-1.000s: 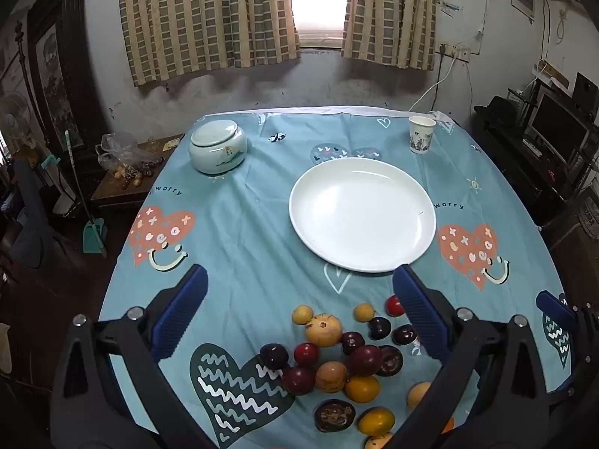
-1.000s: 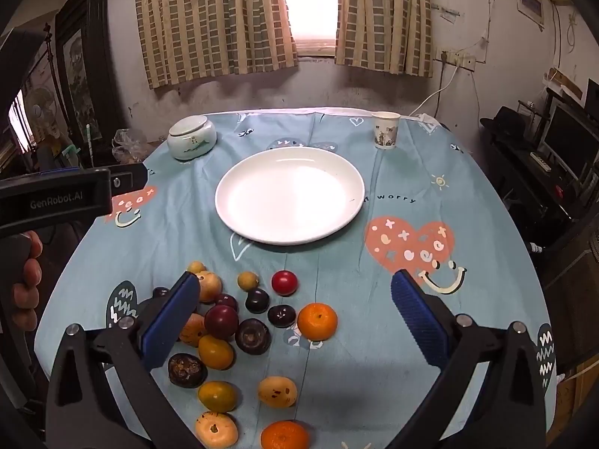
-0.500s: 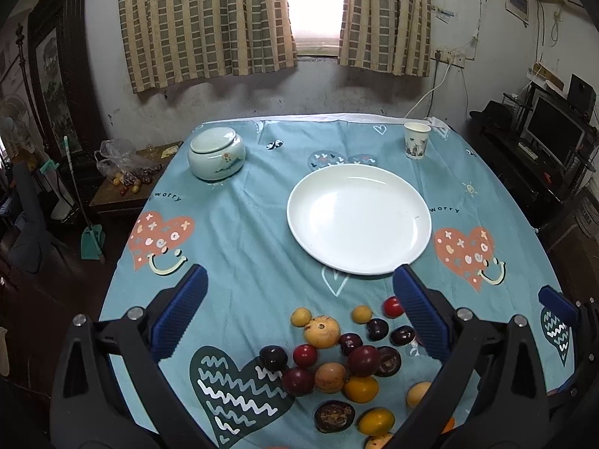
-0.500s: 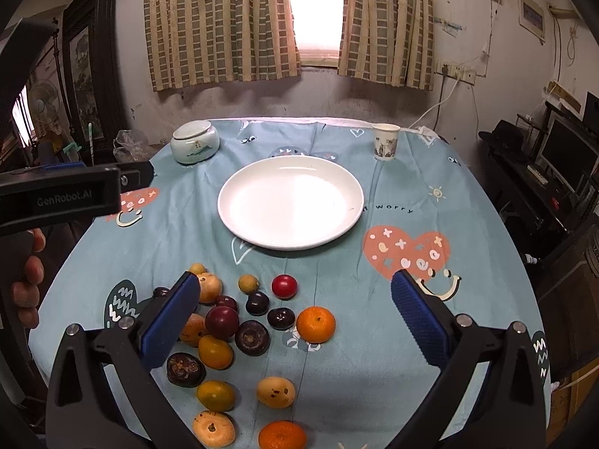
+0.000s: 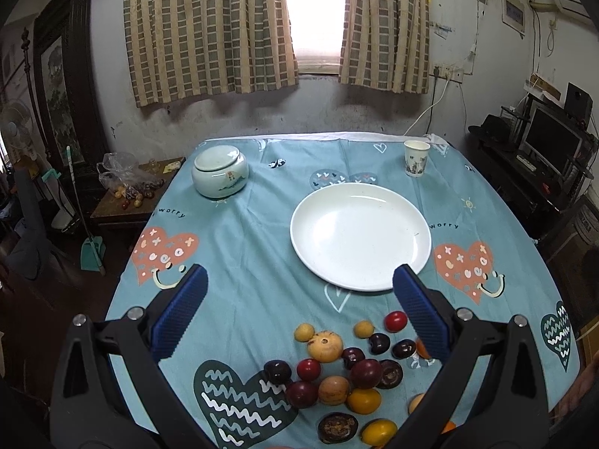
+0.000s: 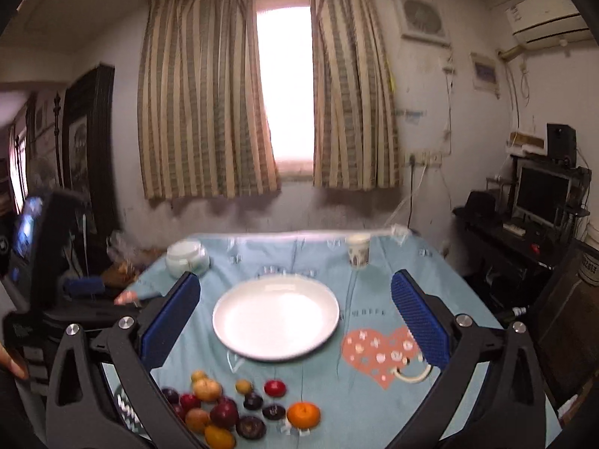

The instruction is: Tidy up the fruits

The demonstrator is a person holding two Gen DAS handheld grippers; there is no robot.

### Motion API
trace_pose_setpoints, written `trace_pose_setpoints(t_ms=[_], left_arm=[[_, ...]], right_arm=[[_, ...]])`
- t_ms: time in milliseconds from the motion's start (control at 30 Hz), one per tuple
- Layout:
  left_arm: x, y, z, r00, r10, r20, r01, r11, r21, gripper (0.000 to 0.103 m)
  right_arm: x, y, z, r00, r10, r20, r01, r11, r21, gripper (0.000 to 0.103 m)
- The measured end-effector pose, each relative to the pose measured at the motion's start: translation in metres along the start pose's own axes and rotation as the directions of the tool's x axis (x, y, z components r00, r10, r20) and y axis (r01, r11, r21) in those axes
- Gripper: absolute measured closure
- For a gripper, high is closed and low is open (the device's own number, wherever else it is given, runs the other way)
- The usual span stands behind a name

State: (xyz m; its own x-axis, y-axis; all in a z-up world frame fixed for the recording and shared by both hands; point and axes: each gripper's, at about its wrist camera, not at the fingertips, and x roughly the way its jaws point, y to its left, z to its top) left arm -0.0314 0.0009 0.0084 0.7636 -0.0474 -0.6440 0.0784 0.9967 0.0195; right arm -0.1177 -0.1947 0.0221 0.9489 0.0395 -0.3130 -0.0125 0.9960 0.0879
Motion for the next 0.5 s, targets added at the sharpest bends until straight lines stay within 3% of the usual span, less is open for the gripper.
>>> trace_pose_setpoints(t_ms=[100, 267, 500], left_arm=[[0.003, 0.001, -0.001, 1.0, -0.012, -0.017, 0.012, 1.0, -0.006, 0.002], [0.013, 0.003, -0.006, 0.998, -0.006, -0.067, 0.004, 1.0, -0.024, 0.002], [0.018, 0.011, -0.016, 0.996, 0.015, -0.088, -0.018, 0.999, -0.029, 0.002]], right_arm=[[0.009, -0.003, -0.007, 0.997, 0.015, -0.073, -0.013, 1.0, 0.024, 0.001], [0.019, 0.009, -0.021, 0.989, 0.021, -0.144, -0.027, 0.999, -0.035, 0.001], [0.031, 0.008, -0.057, 0.945, 0.077, -0.317, -0.089, 0.996, -0.024, 0.001]])
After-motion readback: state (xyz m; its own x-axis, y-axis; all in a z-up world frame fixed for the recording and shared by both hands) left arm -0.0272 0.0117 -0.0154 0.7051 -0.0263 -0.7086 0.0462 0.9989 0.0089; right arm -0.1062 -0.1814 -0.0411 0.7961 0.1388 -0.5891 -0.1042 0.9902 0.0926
